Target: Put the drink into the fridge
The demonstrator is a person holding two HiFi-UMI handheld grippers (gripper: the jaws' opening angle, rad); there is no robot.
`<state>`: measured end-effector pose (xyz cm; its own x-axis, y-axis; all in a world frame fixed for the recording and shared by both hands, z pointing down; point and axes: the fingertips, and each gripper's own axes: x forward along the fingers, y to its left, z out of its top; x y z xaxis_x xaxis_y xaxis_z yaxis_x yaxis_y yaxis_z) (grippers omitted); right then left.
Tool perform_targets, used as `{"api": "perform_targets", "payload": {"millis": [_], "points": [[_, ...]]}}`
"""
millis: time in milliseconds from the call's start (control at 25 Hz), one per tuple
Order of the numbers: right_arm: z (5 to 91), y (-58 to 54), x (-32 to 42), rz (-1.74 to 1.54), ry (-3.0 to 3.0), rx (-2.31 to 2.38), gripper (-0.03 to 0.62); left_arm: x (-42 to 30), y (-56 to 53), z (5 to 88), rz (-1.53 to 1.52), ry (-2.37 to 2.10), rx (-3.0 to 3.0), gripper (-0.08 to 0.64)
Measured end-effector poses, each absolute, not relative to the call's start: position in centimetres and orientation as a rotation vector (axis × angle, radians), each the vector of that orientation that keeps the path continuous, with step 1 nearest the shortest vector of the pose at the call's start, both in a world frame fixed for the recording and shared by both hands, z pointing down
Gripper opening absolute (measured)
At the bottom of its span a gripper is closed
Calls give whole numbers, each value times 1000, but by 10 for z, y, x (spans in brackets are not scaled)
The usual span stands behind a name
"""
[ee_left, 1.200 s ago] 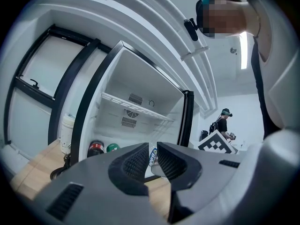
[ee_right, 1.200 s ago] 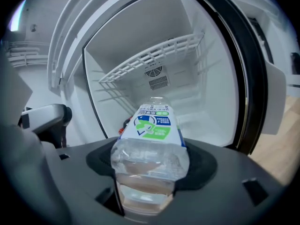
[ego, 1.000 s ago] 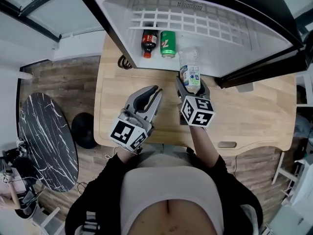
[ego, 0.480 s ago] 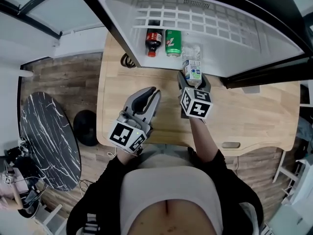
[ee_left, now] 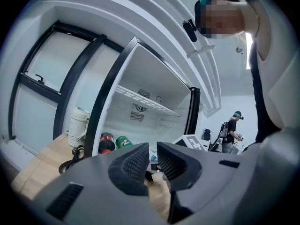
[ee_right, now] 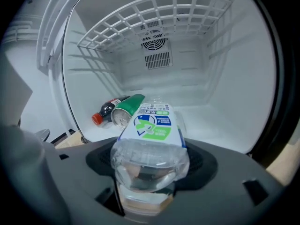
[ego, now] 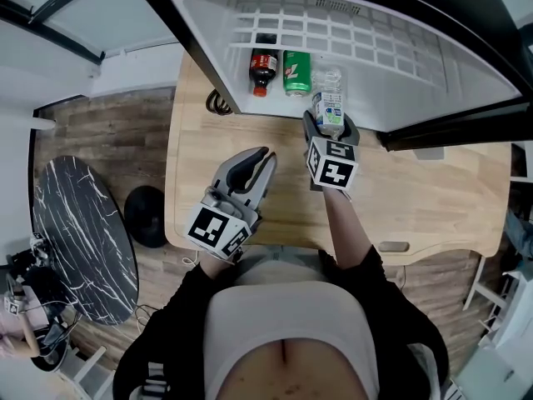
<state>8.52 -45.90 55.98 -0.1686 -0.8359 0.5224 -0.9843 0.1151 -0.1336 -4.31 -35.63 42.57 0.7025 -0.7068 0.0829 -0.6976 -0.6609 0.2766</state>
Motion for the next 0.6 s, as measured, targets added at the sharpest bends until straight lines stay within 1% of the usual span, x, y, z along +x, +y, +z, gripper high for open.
{"api": "perform_targets", "payload": {"millis": [600], "points": [[559, -480, 83, 631, -2051, 1742, 342, -39, -358, 420, -62, -1096, 2638, 57]]}}
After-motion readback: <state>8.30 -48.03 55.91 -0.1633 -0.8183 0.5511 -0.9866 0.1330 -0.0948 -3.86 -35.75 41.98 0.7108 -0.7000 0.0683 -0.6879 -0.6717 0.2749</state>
